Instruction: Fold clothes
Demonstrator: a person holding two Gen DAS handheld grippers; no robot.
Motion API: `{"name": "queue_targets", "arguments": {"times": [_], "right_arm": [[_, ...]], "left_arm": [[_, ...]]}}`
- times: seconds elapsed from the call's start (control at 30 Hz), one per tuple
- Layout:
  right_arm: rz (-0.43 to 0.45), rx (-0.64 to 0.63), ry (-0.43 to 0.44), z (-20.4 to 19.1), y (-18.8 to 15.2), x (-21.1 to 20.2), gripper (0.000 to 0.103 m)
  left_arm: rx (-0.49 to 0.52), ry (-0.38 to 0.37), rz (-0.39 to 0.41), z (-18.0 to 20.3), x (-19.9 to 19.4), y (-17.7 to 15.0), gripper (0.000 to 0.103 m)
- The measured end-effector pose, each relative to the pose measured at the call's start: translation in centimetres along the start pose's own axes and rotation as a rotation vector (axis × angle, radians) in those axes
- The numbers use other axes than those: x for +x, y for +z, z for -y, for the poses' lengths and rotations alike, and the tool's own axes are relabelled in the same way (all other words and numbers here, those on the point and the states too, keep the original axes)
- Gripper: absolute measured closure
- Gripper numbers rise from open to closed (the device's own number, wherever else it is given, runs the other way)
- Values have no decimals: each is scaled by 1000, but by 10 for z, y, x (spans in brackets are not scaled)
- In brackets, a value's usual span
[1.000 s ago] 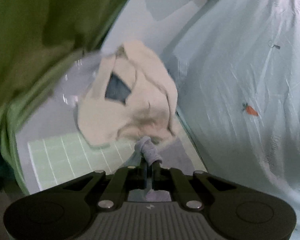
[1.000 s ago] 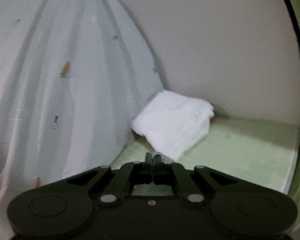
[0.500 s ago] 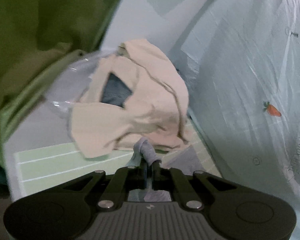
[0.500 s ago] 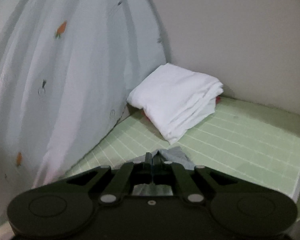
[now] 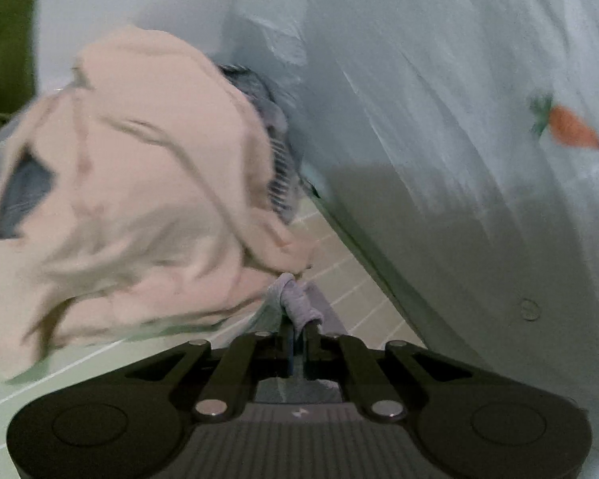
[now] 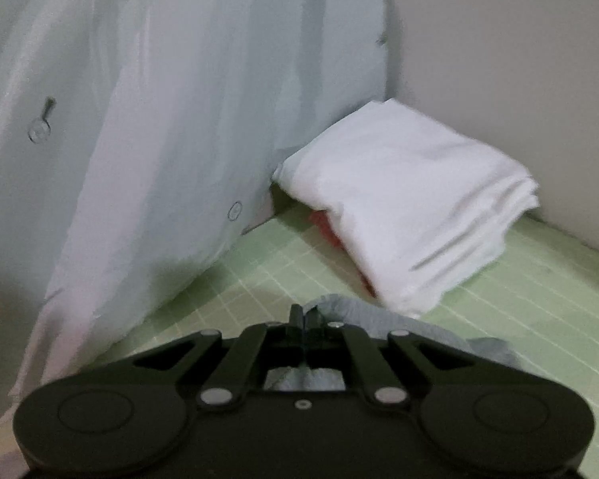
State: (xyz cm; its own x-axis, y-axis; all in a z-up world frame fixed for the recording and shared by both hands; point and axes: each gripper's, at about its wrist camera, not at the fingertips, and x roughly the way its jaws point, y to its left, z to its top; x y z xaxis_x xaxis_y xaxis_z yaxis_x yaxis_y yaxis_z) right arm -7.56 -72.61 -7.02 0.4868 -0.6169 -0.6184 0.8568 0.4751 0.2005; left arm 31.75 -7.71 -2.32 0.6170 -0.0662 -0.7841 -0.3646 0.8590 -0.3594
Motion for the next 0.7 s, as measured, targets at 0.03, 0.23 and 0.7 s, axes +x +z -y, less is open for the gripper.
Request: {"name": "queue_targets", "arguments": {"times": [0.03, 0.23, 0.7], "right_arm": [[-17, 0, 0, -6, 2, 13, 102], [-171, -32, 1, -34, 2, 71, 69], [-269, 107, -131, -19, -119, -20, 29]], "left_arm": [[4, 5, -11, 8, 13, 2, 99], [30, 32, -99, 24, 57, -4, 53], [-21, 175, -159, -92, 37, -74, 30]]}}
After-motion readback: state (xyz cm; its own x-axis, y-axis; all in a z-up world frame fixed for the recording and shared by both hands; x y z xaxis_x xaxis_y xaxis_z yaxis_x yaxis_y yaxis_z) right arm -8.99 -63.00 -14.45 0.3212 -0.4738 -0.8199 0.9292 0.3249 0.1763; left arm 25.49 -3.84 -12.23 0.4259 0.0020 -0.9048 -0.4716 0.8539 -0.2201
